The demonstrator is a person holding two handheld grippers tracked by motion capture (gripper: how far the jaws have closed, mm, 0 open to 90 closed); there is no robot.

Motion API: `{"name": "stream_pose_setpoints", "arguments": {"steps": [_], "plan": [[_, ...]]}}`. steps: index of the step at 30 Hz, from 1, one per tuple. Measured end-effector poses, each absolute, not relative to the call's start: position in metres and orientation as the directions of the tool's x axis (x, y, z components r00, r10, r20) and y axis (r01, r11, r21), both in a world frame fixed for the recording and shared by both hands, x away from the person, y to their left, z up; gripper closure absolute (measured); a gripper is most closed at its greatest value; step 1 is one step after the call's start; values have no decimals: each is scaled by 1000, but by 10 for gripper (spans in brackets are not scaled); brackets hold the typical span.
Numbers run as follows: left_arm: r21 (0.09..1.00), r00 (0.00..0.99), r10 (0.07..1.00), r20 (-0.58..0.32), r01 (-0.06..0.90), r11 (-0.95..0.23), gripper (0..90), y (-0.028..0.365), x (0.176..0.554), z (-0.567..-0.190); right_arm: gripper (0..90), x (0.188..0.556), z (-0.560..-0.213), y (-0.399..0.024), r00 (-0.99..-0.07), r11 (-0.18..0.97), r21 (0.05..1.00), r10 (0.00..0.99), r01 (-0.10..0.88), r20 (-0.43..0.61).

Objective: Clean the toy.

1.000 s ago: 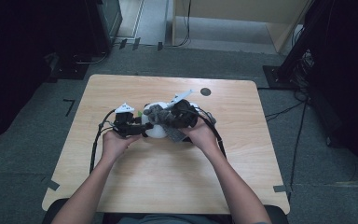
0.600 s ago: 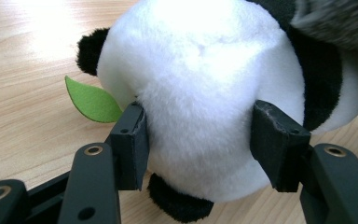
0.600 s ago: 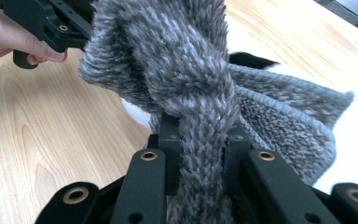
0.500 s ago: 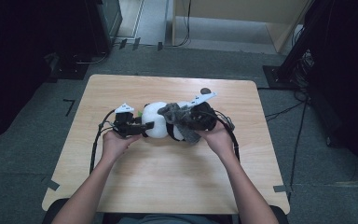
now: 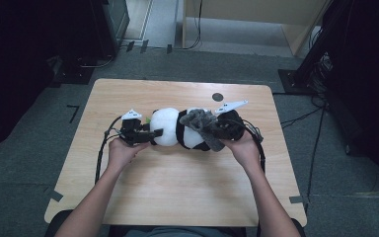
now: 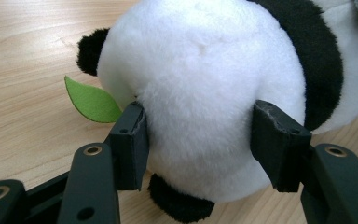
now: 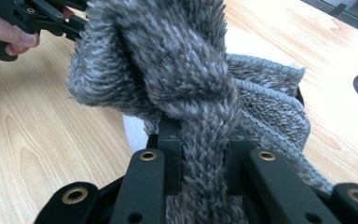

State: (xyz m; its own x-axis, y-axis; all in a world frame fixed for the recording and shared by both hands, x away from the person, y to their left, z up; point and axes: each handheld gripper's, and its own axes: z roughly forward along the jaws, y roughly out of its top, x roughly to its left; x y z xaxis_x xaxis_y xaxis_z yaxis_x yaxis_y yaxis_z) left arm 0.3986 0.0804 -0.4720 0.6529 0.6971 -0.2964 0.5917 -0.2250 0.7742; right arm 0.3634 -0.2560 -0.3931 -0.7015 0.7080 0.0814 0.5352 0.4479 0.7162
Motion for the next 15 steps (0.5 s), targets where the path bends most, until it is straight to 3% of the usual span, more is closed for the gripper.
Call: {"name": "stream_pose_setpoints", "arguments": {"steps": [8,15], "plan": [[774,651,697,-301,594,-220,415,81,399,-473,767,362,-388,-263,-691,418,732,716,539,100],[775,651,699,-297,591,-222,415,81,398,-473,770,363,-368,-233,-732,432,767,677,475,72]]}}
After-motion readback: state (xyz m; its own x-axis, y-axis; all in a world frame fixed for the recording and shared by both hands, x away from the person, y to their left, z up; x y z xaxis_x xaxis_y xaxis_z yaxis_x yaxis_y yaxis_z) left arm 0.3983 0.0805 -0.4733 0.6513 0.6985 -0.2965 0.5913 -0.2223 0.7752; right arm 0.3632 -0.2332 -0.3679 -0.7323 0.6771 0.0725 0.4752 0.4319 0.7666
